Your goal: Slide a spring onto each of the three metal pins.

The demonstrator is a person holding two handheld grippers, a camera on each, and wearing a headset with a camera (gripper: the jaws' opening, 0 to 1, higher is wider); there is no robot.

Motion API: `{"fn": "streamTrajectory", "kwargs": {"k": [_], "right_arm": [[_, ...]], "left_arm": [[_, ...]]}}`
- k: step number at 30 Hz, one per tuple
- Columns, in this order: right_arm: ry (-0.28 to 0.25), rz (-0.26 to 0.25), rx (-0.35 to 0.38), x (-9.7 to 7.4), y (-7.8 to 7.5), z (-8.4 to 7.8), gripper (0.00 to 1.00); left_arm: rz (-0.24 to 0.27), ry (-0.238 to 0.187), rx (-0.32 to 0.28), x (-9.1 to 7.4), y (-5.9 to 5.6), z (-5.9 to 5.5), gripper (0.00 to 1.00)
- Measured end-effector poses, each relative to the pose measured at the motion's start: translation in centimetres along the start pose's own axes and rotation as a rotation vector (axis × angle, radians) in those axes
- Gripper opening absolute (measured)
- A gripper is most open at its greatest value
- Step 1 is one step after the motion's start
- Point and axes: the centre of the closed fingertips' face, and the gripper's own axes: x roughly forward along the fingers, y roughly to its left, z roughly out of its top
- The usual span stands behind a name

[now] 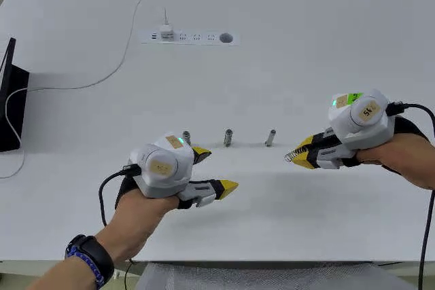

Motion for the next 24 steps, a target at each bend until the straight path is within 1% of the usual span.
{"fn": "streamTrajectory", "kwargs": {"k": [11,15,19,24], "right_arm": [[0.033,-0.007,0.007,0.7,-1.9,0.1,0.12],[0.039,-0.011,0.011,1.0,-2.7,0.2,0.12],[0.043,-0.017,0.016,1.2,-3.4,0.4,0.12],[0.053,-0.019,0.015,1.5,-3.9,0.7,0.12]], "left_arm": [[0.026,0.007,-0.038,-0.6,0.5,-0.8,0.58],[0.036,0.003,-0.062,-0.8,0.8,-1.0,0.59],[0.041,0.008,-0.070,-1.0,0.9,-1.3,0.61],[0.042,0.020,-0.077,-1.1,1.0,-1.9,0.63]]}}
